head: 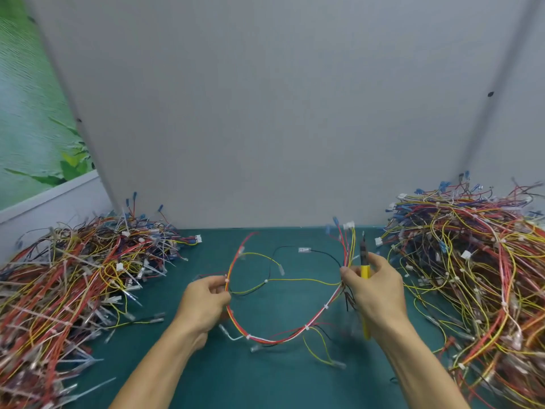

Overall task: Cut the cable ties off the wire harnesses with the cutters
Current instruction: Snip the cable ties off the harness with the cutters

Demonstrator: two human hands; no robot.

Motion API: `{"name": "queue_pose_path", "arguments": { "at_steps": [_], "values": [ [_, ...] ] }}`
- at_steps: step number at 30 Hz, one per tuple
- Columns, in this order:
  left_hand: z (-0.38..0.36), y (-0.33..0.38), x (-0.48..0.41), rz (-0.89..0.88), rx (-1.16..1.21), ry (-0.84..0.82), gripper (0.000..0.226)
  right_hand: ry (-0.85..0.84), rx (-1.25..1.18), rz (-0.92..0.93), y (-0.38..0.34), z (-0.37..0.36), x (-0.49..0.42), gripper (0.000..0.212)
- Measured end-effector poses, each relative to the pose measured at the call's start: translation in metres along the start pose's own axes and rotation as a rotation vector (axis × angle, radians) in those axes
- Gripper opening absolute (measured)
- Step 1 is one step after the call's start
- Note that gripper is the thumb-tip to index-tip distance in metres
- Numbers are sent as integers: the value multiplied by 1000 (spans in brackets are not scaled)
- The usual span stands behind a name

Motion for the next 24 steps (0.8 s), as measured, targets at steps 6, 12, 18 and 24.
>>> {"name": "queue_pose_path", "arguments": {
  "at_steps": [6,12,18,24],
  "values": [
    [4,61,15,-180,337,-87,28,-55,-523,-96,-24,3,-12,11],
    [-6,75,17,-200,433,-124,28,-80,-736,-162,-16,4,-15,14],
    [-13,68,18,-171,427,-129,27,-69,-803,-184,-5,11,-20,18],
    [-19,66,15,-147,442,-123,30,-64,-843,-194,-6,13,-22,19]
  ]
}}
Point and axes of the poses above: each hand's wrist, its own x-axis away from the middle knuckle, its own z-axis out of the back of the hand, y = z × x, the point moved 5 cm from there along -x, towards the middle knuckle, and after that the axes turned 11 degrees about z, right-handed, at the moved point
